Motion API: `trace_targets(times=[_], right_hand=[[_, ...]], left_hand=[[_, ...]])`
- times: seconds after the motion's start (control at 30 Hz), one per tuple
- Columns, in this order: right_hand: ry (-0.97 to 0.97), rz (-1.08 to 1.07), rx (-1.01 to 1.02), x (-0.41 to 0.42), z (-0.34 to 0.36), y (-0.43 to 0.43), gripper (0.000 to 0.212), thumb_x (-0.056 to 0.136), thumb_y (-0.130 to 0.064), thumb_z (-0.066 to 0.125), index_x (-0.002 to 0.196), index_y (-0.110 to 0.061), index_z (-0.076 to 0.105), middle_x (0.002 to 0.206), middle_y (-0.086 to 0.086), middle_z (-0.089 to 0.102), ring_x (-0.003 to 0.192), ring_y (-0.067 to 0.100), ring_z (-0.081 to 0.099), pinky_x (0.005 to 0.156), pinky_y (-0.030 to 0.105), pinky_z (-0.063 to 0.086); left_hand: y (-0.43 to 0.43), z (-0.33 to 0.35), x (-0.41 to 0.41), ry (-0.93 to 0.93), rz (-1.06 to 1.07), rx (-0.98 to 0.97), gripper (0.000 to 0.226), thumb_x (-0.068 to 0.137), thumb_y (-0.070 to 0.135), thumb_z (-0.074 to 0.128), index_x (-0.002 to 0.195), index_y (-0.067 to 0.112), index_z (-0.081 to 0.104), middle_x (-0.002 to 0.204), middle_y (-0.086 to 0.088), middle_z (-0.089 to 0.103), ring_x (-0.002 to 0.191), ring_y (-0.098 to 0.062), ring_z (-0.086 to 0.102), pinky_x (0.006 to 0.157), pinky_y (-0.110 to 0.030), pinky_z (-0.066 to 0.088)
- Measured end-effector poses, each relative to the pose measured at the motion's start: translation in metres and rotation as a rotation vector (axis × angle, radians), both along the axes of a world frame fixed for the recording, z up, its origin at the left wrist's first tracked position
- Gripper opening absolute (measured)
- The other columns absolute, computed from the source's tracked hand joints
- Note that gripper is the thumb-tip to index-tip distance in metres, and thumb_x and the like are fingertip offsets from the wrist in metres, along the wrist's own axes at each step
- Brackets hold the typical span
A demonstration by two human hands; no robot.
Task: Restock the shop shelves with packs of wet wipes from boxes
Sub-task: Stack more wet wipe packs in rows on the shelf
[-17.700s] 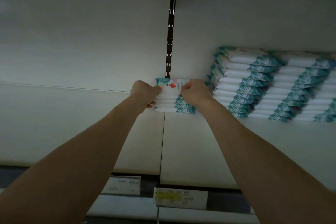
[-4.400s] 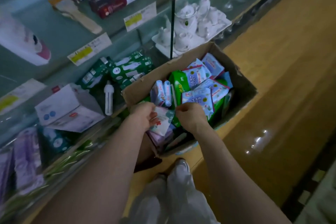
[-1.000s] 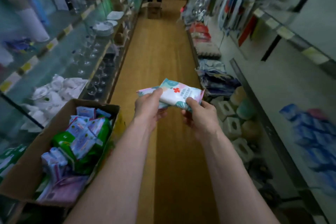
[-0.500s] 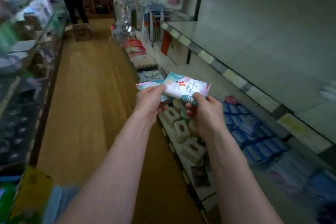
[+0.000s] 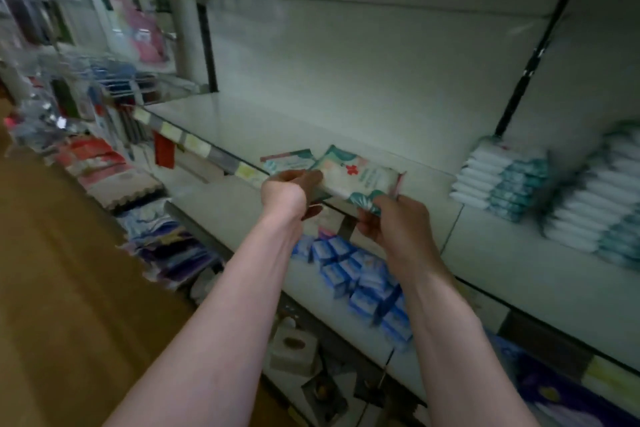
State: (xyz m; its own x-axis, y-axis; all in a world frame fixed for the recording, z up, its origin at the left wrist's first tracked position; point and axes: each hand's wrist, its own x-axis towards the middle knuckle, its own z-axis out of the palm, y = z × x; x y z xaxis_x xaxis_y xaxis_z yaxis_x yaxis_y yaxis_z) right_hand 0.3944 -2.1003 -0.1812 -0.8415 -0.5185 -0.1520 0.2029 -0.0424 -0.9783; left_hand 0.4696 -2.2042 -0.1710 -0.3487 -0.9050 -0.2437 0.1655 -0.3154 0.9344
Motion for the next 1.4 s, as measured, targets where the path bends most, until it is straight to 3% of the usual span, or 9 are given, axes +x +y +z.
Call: trace_targets(times=[0.17,0.33,0.53,0.7,0.87,0.93,1.13,1.27,1.4], right_hand=[[0.034,-0.130,0.005,-0.038,0.012,-0.012,0.014,0.096,-0.011,0.052,0.088,-0.009,0.063,0.072,0.011,0.065,0.057,0.015,0.058,0.053,0.025,0.053],[0.118,-0.248,0.058,-0.068,0.028,-0.004,0.018,0.097,-0.013,0.053,0.081,-0.014,0.061,0.070,0.008,0.065,0.056,0.012,0.057,0.049,0.019,0.051],[0.205,-0.365,0.204,-0.106,0.049,0.023,0.015,0.093,-0.015,0.059,0.079,-0.011,0.061,0.060,0.003,0.060,0.040,0.002,0.052,0.042,0.014,0.046],[0.298,-0.397,0.327,-0.147,0.065,0.048,0.029,0.093,-0.021,0.061,0.068,-0.007,0.057,0.060,0.007,0.059,0.048,0.011,0.050,0.043,0.019,0.040],[0.484,-0.433,0.625,-0.191,0.070,0.065,0.038,0.095,-0.021,0.056,0.059,-0.010,0.050,0.065,0.011,0.060,0.063,0.024,0.060,0.053,0.029,0.045],[0.574,-0.421,0.823,-0.202,0.073,0.068,0.043,0.097,-0.023,0.051,0.057,-0.013,0.040,0.062,0.005,0.048,0.060,0.020,0.050,0.046,0.026,0.032],[0.633,-0.376,1.055,-0.225,0.077,0.066,0.028,0.098,-0.026,0.046,0.109,-0.002,0.057,0.110,0.013,0.059,0.105,0.029,0.057,0.071,0.025,0.037],[0.667,-0.403,1.131,-0.236,0.067,0.069,0.021,0.095,-0.025,0.049,0.079,-0.012,0.053,0.112,0.011,0.062,0.101,0.027,0.059,0.070,0.025,0.037],[0.700,-0.446,1.175,-0.237,0.061,0.069,0.025,0.097,-0.027,0.047,0.105,-0.007,0.061,0.114,0.011,0.062,0.104,0.027,0.059,0.071,0.026,0.038]], left_hand=[[-0.025,0.015,-0.043,-0.029,-0.234,-0.072,0.011,0.092,0.012,0.059,0.081,0.013,0.058,0.078,-0.009,0.061,0.065,-0.020,0.061,0.055,-0.027,0.054],[-0.035,0.022,-0.086,-0.074,-0.444,-0.167,0.013,0.093,0.012,0.056,0.104,0.006,0.059,0.093,-0.014,0.061,0.072,-0.021,0.062,0.059,-0.029,0.056],[-0.022,0.039,-0.133,-0.182,-0.584,-0.319,0.014,0.089,0.006,0.063,0.103,0.005,0.063,0.098,-0.011,0.059,0.082,-0.024,0.062,0.059,-0.028,0.057],[-0.007,0.057,-0.178,-0.259,-0.629,-0.517,0.013,0.086,0.011,0.068,0.077,0.014,0.059,0.077,-0.004,0.061,0.074,-0.022,0.063,0.056,-0.029,0.057],[0.002,0.062,-0.223,-0.377,-0.631,-0.812,0.004,0.083,0.017,0.068,0.083,0.013,0.068,0.089,-0.008,0.068,0.081,-0.023,0.066,0.076,-0.037,0.059],[0.004,0.060,-0.238,-0.438,-0.638,-0.889,0.012,0.082,0.021,0.068,0.088,0.011,0.071,0.088,-0.007,0.068,0.078,-0.021,0.064,0.074,-0.031,0.057],[0.014,0.050,-0.264,-0.621,-0.593,-1.056,0.025,0.083,0.032,0.067,0.100,0.014,0.071,0.098,-0.006,0.068,0.090,-0.023,0.064,0.067,-0.025,0.044],[0.018,0.049,-0.272,-0.662,-0.577,-1.170,0.029,0.081,0.035,0.068,0.102,0.015,0.070,0.105,-0.007,0.063,0.094,-0.024,0.061,0.067,-0.026,0.041],[0.015,0.046,-0.272,-0.625,-0.607,-1.156,0.021,0.084,0.028,0.063,0.097,0.013,0.069,0.103,-0.009,0.061,0.090,-0.025,0.059,0.068,-0.027,0.042]])
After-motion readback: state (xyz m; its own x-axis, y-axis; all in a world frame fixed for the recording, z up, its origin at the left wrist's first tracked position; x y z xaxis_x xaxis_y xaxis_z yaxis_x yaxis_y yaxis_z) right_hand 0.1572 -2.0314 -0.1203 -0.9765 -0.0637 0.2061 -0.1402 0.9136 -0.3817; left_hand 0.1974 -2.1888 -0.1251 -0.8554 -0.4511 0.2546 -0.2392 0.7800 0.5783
